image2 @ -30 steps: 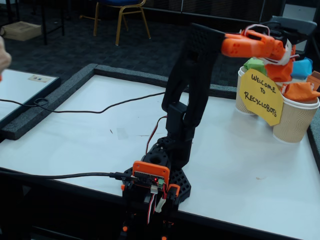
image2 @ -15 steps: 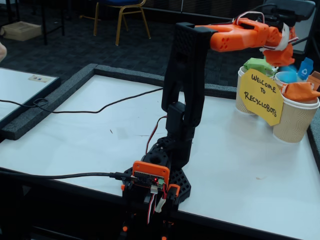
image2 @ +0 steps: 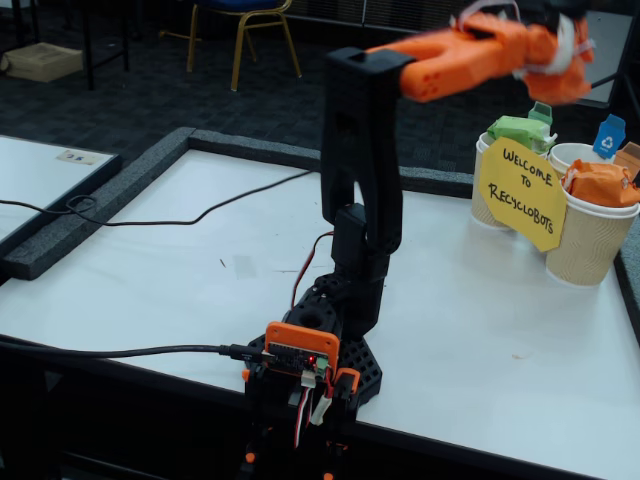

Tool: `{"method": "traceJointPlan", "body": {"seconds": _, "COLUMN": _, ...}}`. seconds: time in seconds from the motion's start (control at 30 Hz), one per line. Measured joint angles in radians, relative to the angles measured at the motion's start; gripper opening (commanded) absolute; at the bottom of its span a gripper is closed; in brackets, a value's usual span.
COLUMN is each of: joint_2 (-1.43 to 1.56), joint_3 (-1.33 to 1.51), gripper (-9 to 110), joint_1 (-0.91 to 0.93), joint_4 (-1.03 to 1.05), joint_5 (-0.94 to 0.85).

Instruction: Sort rubbish by color.

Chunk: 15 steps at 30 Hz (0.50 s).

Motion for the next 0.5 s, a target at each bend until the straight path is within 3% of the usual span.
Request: {"method": "traceJointPlan", "body": {"seconds": 0.5, "joint_2": 0.778, "joint_3": 0.537, "gripper": 0, "joint_1": -0.285, "joint_4": 0.288, "joint_5": 0.0}}
